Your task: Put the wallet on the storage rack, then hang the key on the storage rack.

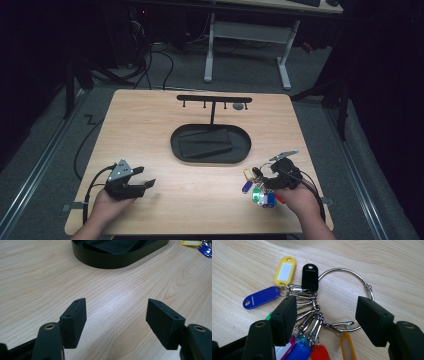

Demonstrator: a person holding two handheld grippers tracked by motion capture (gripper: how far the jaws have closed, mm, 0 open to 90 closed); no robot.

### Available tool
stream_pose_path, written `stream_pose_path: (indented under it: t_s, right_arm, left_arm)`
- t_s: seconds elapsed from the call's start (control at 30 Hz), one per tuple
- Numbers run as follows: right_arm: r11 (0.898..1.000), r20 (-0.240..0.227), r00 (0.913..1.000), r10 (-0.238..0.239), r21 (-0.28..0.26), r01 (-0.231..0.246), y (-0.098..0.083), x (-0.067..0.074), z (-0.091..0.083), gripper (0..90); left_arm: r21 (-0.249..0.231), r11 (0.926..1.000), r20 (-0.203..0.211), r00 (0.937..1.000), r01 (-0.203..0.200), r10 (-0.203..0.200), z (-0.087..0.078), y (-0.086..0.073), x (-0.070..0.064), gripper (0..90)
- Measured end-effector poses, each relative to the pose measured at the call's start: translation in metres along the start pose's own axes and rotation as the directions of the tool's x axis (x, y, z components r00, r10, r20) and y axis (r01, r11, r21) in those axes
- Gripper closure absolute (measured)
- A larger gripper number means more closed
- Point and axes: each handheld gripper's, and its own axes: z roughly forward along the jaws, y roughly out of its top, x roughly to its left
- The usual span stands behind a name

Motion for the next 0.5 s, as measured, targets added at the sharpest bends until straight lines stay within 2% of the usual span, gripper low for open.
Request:
stream_pose_path:
  t_s: [0.2,0.3,0.37,0.5]
  right_arm:
    - [1.0,-0.015,0.9999,0.009,0.013,-0.008,0.004,-0.008,0.003,34.2]
    - [1.0,-0.022,0.9996,0.017,0.025,-0.016,0.006,-0.01,0.007,34.6]
    - [0.999,-0.028,0.9995,0.014,0.04,-0.013,0.009,-0.012,0.009,35.5]
    - [0.995,-0.024,0.9996,0.013,0.098,-0.011,0.019,-0.018,0.009,40.3]
  left_arm:
    - [-0.004,1.0,-0.003,1.0,-0.009,0.009,-0.001,0.0,0.0,32.6]
    - [0.002,0.9999,-0.005,0.9999,0.012,-0.012,-0.002,-0.003,0.003,32.5]
    - [0.006,1.0,-0.011,0.9999,0.005,-0.004,-0.004,-0.005,0.003,32.5]
    - [-0.014,0.9996,-0.014,0.9996,0.023,-0.024,-0.012,-0.006,0.004,32.6]
